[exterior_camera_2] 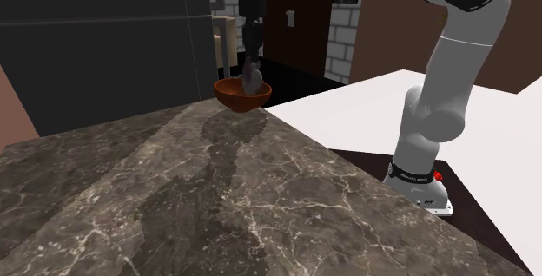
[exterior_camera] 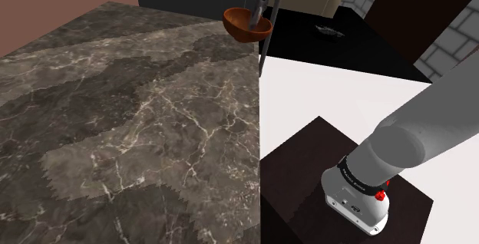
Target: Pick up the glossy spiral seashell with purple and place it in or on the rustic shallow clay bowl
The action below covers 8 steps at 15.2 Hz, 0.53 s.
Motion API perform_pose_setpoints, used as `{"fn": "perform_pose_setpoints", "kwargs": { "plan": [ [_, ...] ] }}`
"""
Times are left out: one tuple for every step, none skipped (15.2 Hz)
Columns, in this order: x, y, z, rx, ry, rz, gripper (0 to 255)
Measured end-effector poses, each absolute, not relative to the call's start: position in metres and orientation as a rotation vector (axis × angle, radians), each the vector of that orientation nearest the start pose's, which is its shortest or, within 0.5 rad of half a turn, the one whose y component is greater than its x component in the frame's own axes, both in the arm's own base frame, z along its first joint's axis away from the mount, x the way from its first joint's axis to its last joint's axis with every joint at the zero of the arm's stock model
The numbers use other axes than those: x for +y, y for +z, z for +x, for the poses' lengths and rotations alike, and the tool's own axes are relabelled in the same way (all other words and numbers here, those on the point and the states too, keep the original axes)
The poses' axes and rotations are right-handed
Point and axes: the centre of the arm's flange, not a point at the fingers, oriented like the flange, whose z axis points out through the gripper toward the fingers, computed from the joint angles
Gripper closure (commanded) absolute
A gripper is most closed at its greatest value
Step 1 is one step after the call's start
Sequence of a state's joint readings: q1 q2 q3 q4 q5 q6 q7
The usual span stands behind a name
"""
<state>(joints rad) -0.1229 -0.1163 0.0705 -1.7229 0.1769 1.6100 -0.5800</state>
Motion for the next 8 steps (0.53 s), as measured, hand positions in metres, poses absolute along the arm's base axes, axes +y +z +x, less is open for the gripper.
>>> {"fn": "perform_pose_setpoints", "kwargs": {
  "plan": [
    [-0.006,0.615,0.520,-0.767,-0.083,-2.881,255],
    [-0.006,0.610,0.520,-0.767,-0.084,-2.881,255],
    [-0.007,0.604,0.521,-0.768,-0.086,-2.881,255],
    [-0.008,0.602,0.521,-0.766,-0.093,-2.883,255],
    [-0.010,0.600,0.520,-0.764,-0.107,-2.887,255],
    [-0.011,0.598,0.521,-0.764,-0.113,-2.888,255],
    [-0.012,0.598,0.520,-0.763,-0.115,-2.888,255],
    [-0.011,0.597,0.519,-0.762,-0.116,-2.889,255]
  ]
}}
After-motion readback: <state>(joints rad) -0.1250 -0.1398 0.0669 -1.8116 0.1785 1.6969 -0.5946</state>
